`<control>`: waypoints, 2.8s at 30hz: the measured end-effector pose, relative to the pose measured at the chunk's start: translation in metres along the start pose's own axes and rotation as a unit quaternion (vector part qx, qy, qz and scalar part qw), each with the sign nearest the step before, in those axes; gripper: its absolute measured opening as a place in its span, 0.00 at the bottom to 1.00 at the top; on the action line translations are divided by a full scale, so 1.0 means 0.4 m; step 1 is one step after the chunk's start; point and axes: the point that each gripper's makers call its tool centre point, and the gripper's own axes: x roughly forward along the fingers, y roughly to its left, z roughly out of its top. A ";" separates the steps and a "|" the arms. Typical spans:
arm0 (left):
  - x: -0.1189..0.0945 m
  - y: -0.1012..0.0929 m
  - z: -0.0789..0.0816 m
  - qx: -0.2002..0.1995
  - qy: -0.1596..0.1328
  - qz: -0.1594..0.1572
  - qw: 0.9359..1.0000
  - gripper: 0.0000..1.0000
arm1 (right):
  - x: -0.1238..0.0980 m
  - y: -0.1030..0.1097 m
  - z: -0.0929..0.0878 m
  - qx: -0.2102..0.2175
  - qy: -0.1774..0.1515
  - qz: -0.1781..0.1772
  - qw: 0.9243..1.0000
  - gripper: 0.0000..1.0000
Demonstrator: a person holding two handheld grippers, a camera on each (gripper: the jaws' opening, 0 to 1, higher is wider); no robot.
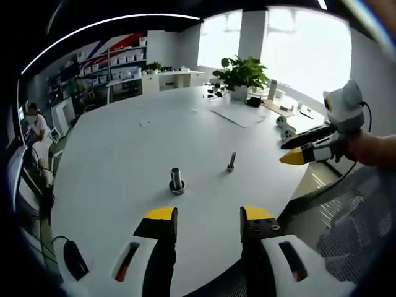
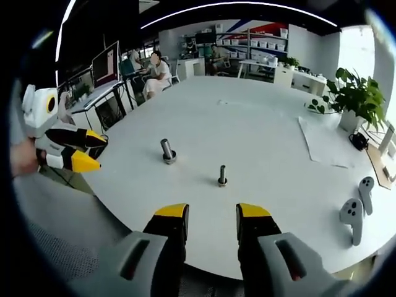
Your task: Place the washer onto the threaded stud by aligning its center hole with the stud, sliding it down to the base, and recovering from edge contact or off-axis alignment until the washer reaches the visible bottom stop.
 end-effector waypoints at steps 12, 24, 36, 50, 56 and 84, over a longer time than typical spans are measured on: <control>0.004 -0.010 -0.026 0.004 0.024 -0.007 1.000 0.39 | 0.013 0.016 -0.023 -0.016 0.022 0.010 1.000 0.33; 0.008 -0.007 -0.034 0.003 0.033 -0.007 0.999 0.39 | 0.024 -0.009 -0.049 0.004 0.045 0.001 0.999 0.33; 0.011 -0.010 -0.042 0.005 0.040 -0.007 0.999 0.38 | 0.023 -0.022 -0.070 -0.010 0.061 -0.012 0.998 0.33; 0.012 -0.011 -0.044 0.011 0.043 -0.006 0.999 0.38 | 0.023 -0.011 -0.065 -0.020 0.057 -0.005 0.998 0.33; 0.010 -0.007 -0.039 0.006 0.037 -0.003 0.999 0.38 | 0.025 -0.003 -0.058 -0.018 0.050 0.002 0.999 0.33; 0.003 -0.011 -0.008 0.005 0.009 -0.006 1.000 0.39 | 0.026 0.009 -0.050 -0.021 0.042 0.010 0.999 0.34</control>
